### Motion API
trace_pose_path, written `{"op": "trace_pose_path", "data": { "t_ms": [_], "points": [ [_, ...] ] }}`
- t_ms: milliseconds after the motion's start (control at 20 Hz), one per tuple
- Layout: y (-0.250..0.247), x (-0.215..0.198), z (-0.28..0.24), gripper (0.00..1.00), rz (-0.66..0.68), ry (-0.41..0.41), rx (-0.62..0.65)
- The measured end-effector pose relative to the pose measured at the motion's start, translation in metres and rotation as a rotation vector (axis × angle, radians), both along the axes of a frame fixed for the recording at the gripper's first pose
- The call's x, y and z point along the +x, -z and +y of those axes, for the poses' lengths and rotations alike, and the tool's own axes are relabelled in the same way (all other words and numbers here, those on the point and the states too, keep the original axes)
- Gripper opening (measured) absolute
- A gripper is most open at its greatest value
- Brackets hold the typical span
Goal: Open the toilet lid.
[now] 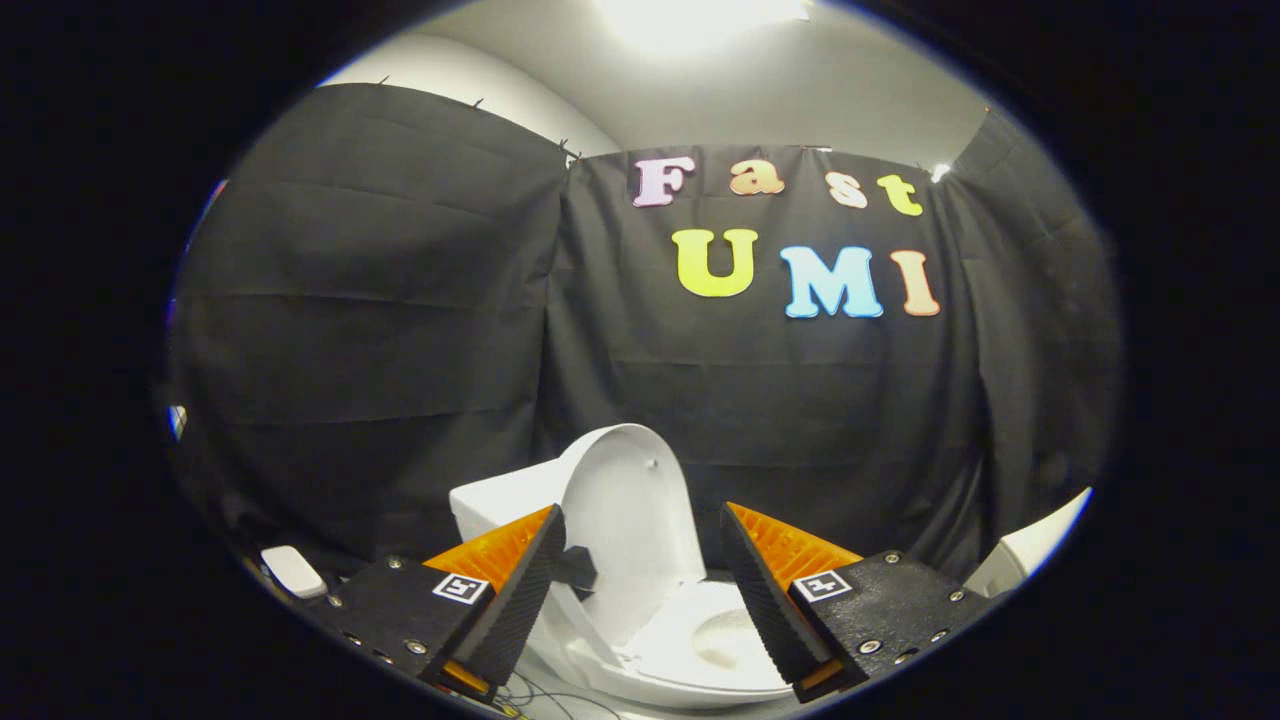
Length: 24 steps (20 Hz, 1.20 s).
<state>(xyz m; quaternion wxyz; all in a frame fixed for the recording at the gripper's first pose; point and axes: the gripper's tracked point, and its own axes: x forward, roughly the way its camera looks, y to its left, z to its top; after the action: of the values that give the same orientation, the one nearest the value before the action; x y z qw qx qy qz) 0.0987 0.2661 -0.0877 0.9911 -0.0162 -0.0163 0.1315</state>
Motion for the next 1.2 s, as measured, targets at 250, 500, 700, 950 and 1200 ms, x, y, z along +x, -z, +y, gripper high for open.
{"op": "trace_pose_path", "data": {
  "t_ms": [250,500,700,950,1200],
  "points": [
    [-0.013,-0.014,-0.082,0.95,-0.048,0.077,-0.005],
    [-0.033,-0.021,-0.139,0.95,-0.068,0.123,-0.059],
    [-0.049,-0.018,-0.175,0.95,-0.074,0.146,-0.050],
    [-0.048,-0.017,-0.222,0.95,-0.070,0.184,-0.065],
    [-0.032,-0.031,-0.243,0.95,-0.051,0.171,0.001]
  ]
}}
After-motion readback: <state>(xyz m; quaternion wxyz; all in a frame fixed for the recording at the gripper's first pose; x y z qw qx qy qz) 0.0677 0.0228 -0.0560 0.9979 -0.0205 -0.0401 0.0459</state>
